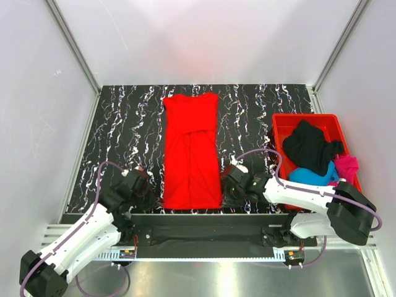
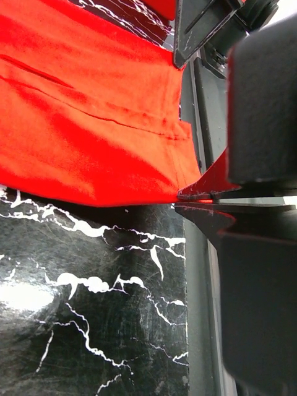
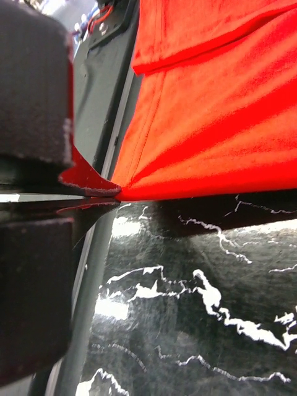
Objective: Fold and stack the t-shirts
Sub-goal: Fold the tshirt
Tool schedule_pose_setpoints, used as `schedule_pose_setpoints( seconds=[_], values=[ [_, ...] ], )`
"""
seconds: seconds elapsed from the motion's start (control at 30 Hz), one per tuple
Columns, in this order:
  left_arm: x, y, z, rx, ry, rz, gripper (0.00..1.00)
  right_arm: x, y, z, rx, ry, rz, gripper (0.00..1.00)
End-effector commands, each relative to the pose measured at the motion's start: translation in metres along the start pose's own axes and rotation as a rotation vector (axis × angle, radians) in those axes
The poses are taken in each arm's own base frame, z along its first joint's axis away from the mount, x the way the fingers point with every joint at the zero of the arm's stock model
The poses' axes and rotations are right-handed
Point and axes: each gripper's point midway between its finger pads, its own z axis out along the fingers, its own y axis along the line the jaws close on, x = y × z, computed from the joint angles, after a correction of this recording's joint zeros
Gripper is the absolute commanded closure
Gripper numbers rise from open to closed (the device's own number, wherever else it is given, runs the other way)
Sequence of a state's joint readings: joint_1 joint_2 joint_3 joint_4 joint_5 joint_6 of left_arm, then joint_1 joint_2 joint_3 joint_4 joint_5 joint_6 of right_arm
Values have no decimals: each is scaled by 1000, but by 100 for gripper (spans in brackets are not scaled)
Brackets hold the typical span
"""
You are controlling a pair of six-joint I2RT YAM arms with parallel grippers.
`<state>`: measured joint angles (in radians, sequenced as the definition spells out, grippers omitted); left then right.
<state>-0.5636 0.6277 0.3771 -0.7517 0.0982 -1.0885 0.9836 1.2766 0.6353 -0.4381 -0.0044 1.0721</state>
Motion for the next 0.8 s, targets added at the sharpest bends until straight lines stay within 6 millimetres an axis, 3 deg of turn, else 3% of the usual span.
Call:
schedule_pose_setpoints(
  seconds=[0.0, 0.17, 0.37, 0.53, 0.77],
  values=[
    [2, -6, -2, 34, 13, 18, 100, -8, 7, -14, 11, -39, -55, 100],
    [-14, -28, -4, 65, -32, 34, 100, -24, 8, -20, 95, -76, -143, 100],
    [-40, -56, -2, 28, -34, 102, 100, -51, 27, -18, 173, -106, -250, 100],
    [-81, -71, -9, 43, -89, 83, 100, -90, 40, -16, 174, -137, -258, 100],
    [-127, -90, 0, 82, -97, 100, 100, -150, 54, -16, 167, -155, -280, 100]
  ],
)
